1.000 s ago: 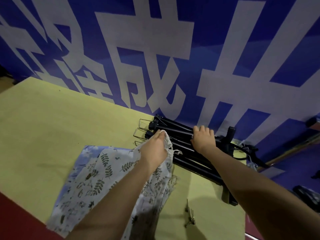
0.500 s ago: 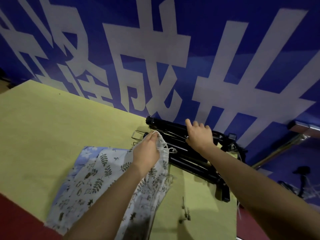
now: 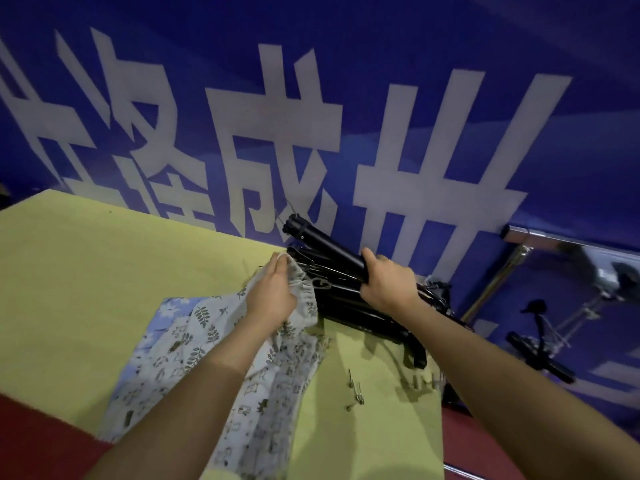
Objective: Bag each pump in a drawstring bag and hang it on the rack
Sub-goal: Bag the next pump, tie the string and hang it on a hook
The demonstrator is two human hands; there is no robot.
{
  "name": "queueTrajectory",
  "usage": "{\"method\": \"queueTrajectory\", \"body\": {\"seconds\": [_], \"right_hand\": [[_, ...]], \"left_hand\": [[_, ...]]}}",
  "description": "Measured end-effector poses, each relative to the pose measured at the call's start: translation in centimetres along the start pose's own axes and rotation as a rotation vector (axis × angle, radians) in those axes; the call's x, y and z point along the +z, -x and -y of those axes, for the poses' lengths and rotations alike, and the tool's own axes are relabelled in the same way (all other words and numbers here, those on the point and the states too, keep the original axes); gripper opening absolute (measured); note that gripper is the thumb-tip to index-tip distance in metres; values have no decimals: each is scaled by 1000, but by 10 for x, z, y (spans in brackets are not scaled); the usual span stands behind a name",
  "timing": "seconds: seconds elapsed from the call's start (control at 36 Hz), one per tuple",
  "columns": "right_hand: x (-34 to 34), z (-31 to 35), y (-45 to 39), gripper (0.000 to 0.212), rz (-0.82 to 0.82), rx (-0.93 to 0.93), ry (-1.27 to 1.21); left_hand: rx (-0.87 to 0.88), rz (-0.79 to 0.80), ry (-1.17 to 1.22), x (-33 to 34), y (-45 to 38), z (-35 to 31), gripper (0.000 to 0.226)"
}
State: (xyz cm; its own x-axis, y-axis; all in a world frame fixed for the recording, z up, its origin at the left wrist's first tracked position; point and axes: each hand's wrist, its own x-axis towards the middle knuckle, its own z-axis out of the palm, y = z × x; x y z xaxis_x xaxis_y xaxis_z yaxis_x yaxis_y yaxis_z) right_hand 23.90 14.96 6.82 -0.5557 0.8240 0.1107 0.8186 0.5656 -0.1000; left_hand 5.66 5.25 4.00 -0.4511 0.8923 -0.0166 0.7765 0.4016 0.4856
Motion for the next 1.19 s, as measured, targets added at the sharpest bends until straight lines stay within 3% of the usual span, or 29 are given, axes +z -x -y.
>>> {"method": "queueTrajectory", "body": {"seconds": [0.08,0.22,0.58,0.86,1.03,1.19], "right_hand": [[-1,3,16,39,9,-2,-17],[7,-6,43,53,62,-19,-31],[21,-4,67,55,73,-162,158],[13,-9,63,49,-41,-162,106],[13,-5,64,50,-75,-169,45],[18,2,61,51,-23,-191,186]], "left_hand": [[-42,-38,45,-4,2,-3,81],[-24,-75,132,-12,5,1,89],[162,194,91,-12,22,19,100],[30,136,155,-19,19,33,94],[68,114,273,-17,10,43,78],[57,184,189,-27,15,30,95]]}}
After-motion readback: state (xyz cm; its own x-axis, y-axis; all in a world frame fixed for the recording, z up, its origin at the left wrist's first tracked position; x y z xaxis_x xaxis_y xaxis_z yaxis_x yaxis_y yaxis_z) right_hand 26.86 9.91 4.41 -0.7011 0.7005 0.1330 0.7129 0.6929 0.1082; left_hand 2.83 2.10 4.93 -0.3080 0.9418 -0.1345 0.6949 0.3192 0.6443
